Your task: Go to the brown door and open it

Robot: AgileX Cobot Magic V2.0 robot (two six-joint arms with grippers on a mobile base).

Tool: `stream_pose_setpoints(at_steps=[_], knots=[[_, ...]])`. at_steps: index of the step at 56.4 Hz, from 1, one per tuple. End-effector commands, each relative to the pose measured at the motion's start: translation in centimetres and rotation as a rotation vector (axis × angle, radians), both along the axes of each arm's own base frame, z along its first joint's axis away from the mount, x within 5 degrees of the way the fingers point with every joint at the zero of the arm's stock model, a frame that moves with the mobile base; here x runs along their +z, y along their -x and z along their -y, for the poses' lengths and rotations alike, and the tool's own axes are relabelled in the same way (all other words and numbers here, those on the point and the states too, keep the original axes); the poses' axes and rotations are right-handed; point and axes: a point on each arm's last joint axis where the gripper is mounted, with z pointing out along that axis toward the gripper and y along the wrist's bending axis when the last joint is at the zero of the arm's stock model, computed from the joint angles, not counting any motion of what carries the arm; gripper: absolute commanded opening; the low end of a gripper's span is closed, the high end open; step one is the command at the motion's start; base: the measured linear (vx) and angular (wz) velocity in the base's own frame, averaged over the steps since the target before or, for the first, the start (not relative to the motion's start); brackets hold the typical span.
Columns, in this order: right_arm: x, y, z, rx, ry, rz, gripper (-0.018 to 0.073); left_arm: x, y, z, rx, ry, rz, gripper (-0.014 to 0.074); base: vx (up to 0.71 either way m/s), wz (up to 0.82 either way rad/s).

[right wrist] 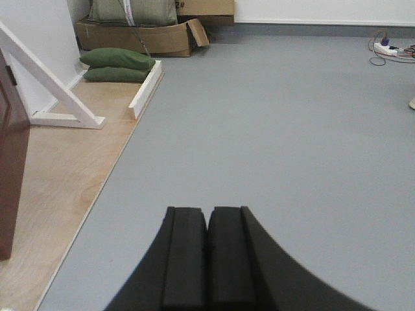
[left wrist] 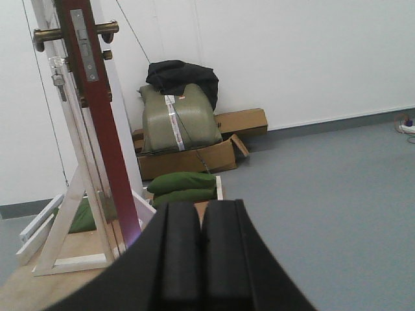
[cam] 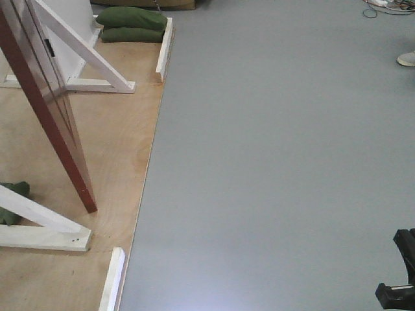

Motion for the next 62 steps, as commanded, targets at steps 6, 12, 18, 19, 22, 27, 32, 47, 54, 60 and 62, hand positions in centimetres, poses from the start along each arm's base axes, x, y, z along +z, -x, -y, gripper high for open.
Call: stream_pose_setpoints(at_steps=[6, 12, 18, 19, 22, 27, 32, 47, 54, 60, 62], knots=[[0.58, -0.18, 0.04, -0.001, 0.01, 0.082, 0.0, 1.46, 0.3, -0.11, 0.01, 0.017, 0.111, 0.0136, 0.41, -0.07], [0.58, -0.18, 0.04, -0.001, 0.01, 0.082, 0.0, 1.46, 0.3, -0.11, 0.01, 0.017, 0.111, 0.0136, 0.42, -0.09], [0.58, -0.18, 0.04, -0.001, 0.01, 0.082, 0.0, 1.46, 0.3, -0.11, 0.01, 0.017, 0.111, 0.0136, 0.42, -0.08], [0.58, -0.18, 0.04, -0.001, 0.01, 0.082, 0.0, 1.46, 0.3, -0.11, 0.01, 0.017, 0.111, 0.0136, 0.42, -0.06], [0.58, -0.18, 0.04, -0.001, 0.01, 0.082, 0.0, 1.46, 0.3, -0.11, 0.01, 0.017, 0.111, 0.0136, 0.42, -0.05], [0.58, -0.18, 0.04, -0.001, 0.01, 0.082, 0.0, 1.46, 0.3, -0.11, 0.01, 0.017, 0.111, 0.0136, 0.41, -0.04], [0.58, -0.18, 0.04, -0.001, 0.01, 0.082, 0.0, 1.46, 0.3, -0.11, 0.01, 0.017, 0.111, 0.0136, 0.4, -0.02], [0.58, -0.18, 0.04, -0.001, 0.01, 0.082, 0.0, 1.46, 0.3, -0.11, 0.01, 0.017, 0.111, 0.0136, 0.39, 0.02], [0.55, -0.17, 0.04, -0.001, 0.011, 0.079, 0.0, 1.46, 0.3, -0.11, 0.01, 0.017, 0.111, 0.0136, 0.38, 0.07], [0.55, -0.17, 0.04, -0.001, 0.011, 0.079, 0.0, 1.46, 0.3, -0.11, 0.01, 0.017, 0.111, 0.0136, 0.37, 0.09], [0.55, -0.17, 0.04, -0.001, 0.011, 0.079, 0.0, 1.46, 0.3, -0.11, 0.01, 0.017, 0.111, 0.0136, 0.36, 0.09]])
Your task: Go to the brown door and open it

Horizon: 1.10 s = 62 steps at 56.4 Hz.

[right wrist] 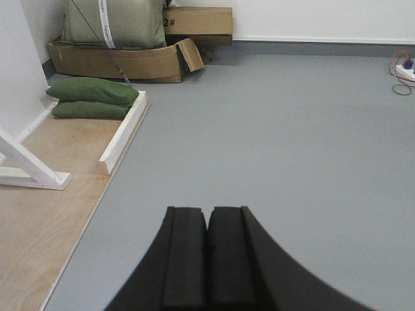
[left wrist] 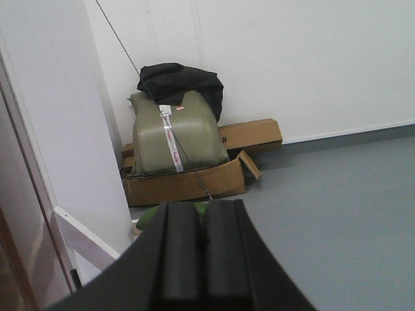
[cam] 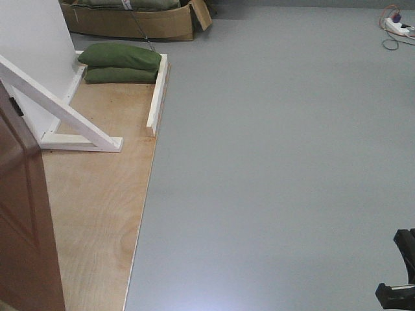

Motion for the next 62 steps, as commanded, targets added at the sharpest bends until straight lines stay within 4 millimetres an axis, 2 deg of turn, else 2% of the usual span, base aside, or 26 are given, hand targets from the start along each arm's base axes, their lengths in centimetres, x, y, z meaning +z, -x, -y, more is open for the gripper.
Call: stream_pose_setpoints(at_steps=[1, 26, 62], knots=[[0.55, -0.17, 0.04, -0.001, 0.01, 0.079, 0.0, 1.46, 0.3, -0.11, 0.01, 0.017, 0.111, 0.0136, 0.36, 0.1], [0.56, -0.17, 0.04, -0.001, 0.01, 0.08, 0.0, 1.46, 0.3, -0.11, 0.01, 0.017, 0.111, 0.0136, 0.26, 0.07], [0.56, -0.17, 0.04, -0.001, 0.01, 0.08, 0.0, 1.46, 0.3, -0.11, 0.01, 0.017, 0.111, 0.0136, 0.04, 0.02]])
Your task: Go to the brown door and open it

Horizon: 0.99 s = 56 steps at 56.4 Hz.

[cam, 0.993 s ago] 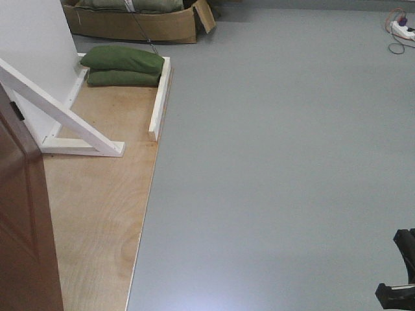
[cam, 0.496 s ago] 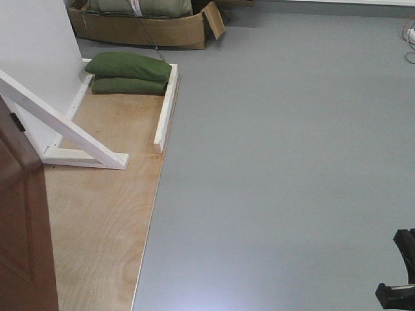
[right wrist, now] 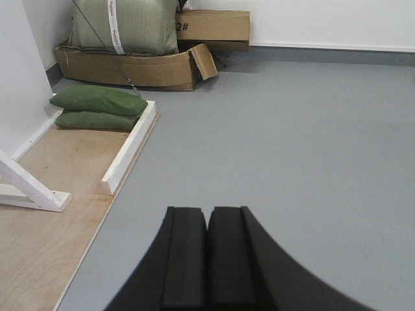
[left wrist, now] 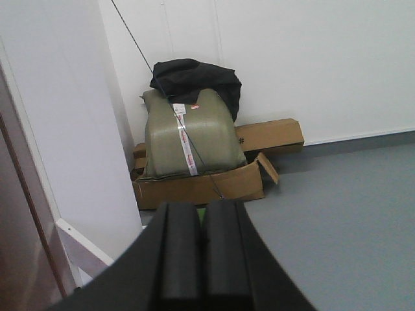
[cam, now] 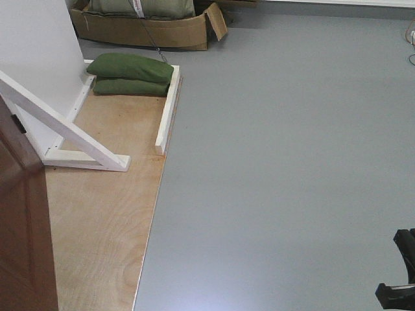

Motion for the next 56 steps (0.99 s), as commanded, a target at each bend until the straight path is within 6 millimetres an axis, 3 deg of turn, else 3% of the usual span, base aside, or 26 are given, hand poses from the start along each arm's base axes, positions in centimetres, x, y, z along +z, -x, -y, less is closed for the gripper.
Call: stream_pose_setpoints(at_steps=[1, 15, 19, 27, 34, 46, 56], knots=[[0.6, -0.2, 0.0, -0.001, 0.01, 0.08, 0.0, 1.5, 0.3, -0.1, 0.01, 0.017, 0.111, 0.0136, 0.0, 0.0], [0.6, -0.2, 0.0, -0.001, 0.01, 0.084, 0.0, 2.1, 0.4, -0.2, 0.016, 0.021, 0.165, 0.0136, 0.0, 0.0], [0.6, -0.2, 0.0, -0.001, 0.01, 0.084, 0.0, 3.9, 0.9, -0.3, 0.027, 0.03, 0.282, 0.0136, 0.0, 0.0], [0.6, -0.2, 0.0, -0.001, 0.01, 0.083, 0.0, 10.7, 3.2, -0.7, 0.119, -0.029, 0.586, 0.0136, 0.0, 0.0], [0.6, -0.2, 0.0, -0.001, 0.01, 0.083, 0.0, 15.0, 4.1, -0.7, 0.182, -0.124, 0.599, 0.0136, 0.0, 0.0], [0.6, -0.2, 0.0, -0.001, 0.01, 0.083, 0.0, 18.8, 4.0, -0.6, 0.266, -0.268, 0.485, 0.0136, 0.0, 0.0], [0.6, -0.2, 0.0, -0.001, 0.01, 0.083, 0.0, 19.7, 4.6, -0.7, 0.377, -0.302, 0.519, 0.0136, 0.0, 0.0]])
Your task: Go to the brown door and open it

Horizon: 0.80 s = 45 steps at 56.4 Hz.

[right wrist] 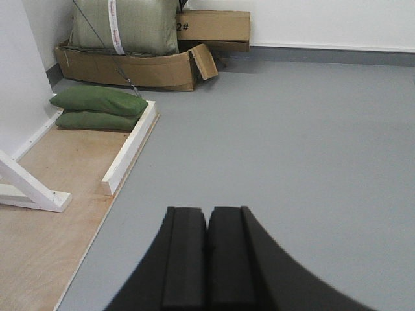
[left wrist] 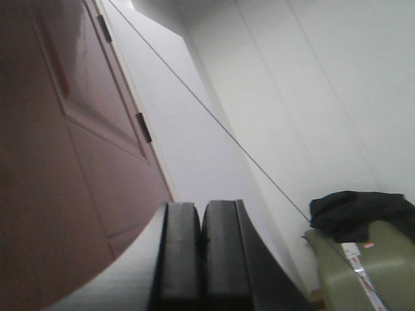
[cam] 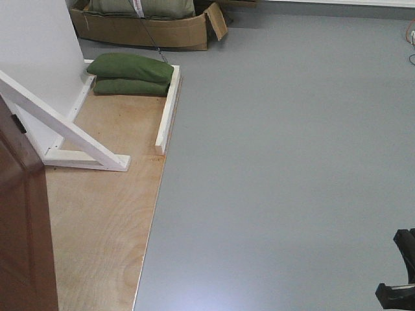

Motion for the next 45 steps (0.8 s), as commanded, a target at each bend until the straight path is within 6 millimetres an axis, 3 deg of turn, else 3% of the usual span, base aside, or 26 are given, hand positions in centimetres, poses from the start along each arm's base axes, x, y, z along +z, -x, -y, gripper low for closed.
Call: stream_pose_setpoints(at_steps=[1, 13, 23, 36, 45], knots=[[0.6, -0.2, 0.0, -0.001, 0.01, 0.083, 0.0, 1.6, 0.5, 0.0, 0.055, -0.016, 0.089, 0.0136, 0.0, 0.0], [0.6, -0.2, 0.0, -0.001, 0.01, 0.083, 0.0, 3.0, 1.5, 0.1, 0.091, 0.005, 0.195, 0.0136, 0.0, 0.0], [0.6, -0.2, 0.0, -0.001, 0.01, 0.082, 0.0, 7.3, 3.4, 0.6, 0.111, -0.05, 0.363, 0.0136, 0.0, 0.0], [0.5, -0.2, 0.0, -0.001, 0.01, 0.078, 0.0, 12.8, 4.3, 0.9, 0.24, -0.213, 0.413, 0.0136, 0.0, 0.0], [0.6, -0.2, 0.0, -0.001, 0.01, 0.079, 0.0, 14.9, 5.1, 0.8, 0.397, -0.338, 0.429, 0.0136, 0.0, 0.0]])
